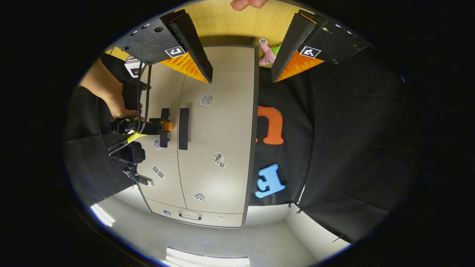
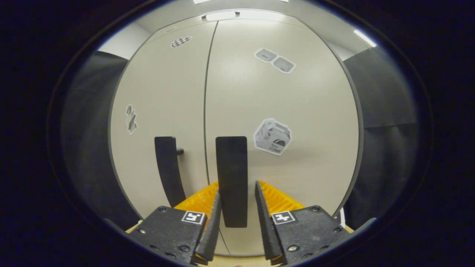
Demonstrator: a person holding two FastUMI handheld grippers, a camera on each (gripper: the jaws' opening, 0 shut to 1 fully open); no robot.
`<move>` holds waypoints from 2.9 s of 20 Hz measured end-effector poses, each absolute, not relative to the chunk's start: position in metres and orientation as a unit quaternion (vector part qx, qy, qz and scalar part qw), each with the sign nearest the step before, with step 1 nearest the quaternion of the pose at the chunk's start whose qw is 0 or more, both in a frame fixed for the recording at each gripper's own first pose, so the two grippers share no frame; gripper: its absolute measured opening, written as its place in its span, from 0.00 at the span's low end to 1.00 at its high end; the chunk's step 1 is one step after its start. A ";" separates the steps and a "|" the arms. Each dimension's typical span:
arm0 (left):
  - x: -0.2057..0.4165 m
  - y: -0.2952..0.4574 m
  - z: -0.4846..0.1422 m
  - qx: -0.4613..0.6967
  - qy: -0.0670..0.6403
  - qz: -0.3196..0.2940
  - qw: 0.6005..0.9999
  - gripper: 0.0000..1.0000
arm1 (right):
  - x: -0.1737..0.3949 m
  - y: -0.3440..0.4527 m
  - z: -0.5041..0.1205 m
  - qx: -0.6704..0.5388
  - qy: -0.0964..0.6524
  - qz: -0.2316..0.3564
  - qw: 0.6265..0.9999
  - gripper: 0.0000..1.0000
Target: Open the right door of the double-door shoe cabinet with the right hand, and open the left door with the left hand.
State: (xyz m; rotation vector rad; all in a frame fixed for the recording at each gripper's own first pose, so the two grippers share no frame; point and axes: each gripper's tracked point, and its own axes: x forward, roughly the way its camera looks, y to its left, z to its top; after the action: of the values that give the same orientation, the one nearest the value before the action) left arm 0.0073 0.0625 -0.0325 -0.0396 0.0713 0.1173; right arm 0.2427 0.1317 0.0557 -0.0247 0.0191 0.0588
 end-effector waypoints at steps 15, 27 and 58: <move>0.001 0.058 -0.029 -0.014 0.025 0.053 0.998 0.95 | 0.207 0.129 0.057 0.005 0.037 0.081 0.996 0.20; -0.010 0.012 -0.022 -0.010 0.014 0.018 1.000 0.95 | 0.115 0.072 0.055 -0.006 0.035 0.129 0.991 0.20; 0.000 -0.049 -0.029 -0.016 0.024 -0.023 0.999 0.95 | 0.052 -0.121 0.057 0.000 0.021 -0.018 1.000 0.04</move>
State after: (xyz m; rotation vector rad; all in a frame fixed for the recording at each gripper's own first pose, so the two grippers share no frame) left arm -0.0003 -0.0487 -0.0295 -0.0317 0.0472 -0.0459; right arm 0.0515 -0.1206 0.0572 -0.0004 0.0425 -0.0357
